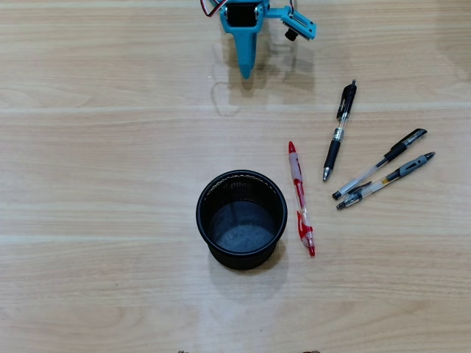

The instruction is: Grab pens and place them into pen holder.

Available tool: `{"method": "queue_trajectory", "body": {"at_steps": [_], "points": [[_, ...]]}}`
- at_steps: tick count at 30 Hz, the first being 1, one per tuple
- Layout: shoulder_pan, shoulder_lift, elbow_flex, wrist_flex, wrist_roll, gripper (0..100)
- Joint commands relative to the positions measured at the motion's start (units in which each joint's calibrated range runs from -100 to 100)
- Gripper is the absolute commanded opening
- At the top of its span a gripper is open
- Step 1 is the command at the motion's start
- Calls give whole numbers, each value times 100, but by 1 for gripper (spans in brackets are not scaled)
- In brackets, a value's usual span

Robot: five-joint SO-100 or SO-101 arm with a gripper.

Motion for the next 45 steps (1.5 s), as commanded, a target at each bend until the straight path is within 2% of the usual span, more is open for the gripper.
{"method": "queue_trajectory", "body": {"at_steps": [1,23,28,41,45], "points": [[28,-25,26,-104,3,14],[52,-25,-19,-35,-7,14],[60,-25,-1,-35,-279,14],[52,8,26,-104,-321,14],[165,169,-28,-104,-587,14]]}}
